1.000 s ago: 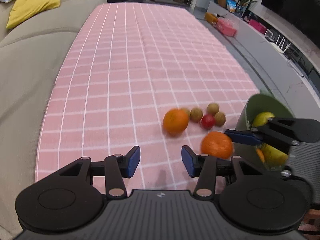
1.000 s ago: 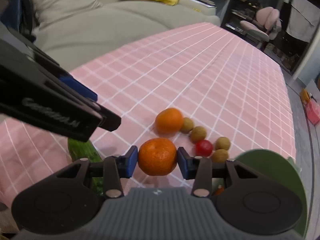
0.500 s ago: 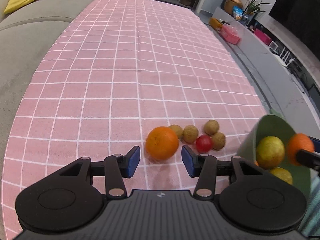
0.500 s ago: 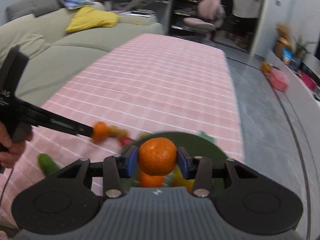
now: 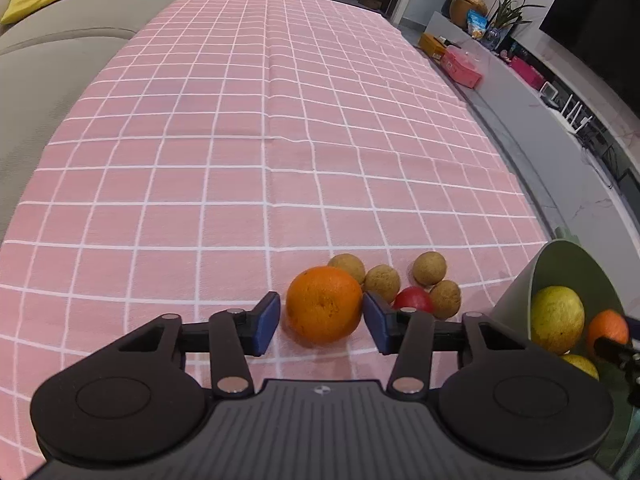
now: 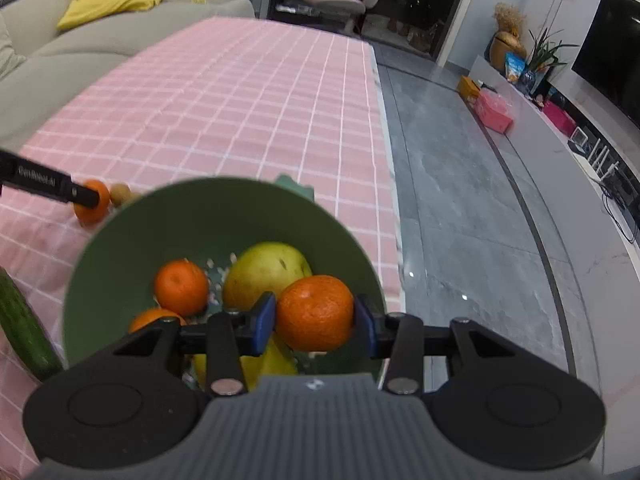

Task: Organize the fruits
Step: 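Grasp and carry the orange to the colander with the right tool while the left tool grasps another orange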

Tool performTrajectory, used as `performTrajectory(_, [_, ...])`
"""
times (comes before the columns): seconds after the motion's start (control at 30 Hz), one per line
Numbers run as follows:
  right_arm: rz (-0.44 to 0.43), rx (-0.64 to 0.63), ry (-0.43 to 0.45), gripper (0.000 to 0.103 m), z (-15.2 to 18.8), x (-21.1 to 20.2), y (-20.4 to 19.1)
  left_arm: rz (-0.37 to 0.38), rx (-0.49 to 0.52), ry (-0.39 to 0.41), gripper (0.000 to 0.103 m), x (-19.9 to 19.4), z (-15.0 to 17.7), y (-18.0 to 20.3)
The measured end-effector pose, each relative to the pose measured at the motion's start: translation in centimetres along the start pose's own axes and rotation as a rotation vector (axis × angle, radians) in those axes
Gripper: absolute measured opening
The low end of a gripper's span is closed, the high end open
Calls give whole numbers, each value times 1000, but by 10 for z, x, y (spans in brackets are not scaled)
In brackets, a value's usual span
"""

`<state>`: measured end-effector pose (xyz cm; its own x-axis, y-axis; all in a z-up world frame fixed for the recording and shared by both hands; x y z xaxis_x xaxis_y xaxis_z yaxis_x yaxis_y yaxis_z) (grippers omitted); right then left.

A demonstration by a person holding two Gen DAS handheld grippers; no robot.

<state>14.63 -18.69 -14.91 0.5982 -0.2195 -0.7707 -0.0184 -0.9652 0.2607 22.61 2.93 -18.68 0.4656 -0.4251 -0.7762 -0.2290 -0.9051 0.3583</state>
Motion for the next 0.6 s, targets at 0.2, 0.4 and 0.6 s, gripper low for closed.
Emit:
performTrajectory(0.2, [-3,16,-29,41,5,11,4,8,-3,0,50,5,-2,2])
performTrajectory(0.4, [-8,15,-30,41,7,14,2,-3,-9,7,48,3,-2,2])
performTrajectory(0.6, [-11,23,-24,41,8,11,2,2,10,34,48,-11,-6,11])
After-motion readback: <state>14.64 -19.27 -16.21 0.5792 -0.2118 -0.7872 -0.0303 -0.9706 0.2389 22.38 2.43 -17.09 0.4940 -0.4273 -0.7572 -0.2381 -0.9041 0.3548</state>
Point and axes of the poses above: each gripper's, at about its wrist camera, not at the fingertips, and x roughly the way its jaws point, y to its right, z to its underside, the point moved 4 cm from there along x, roughly the way its jaws point, and after that the axes turned 6 degrees about z, right-handed, at the moved point
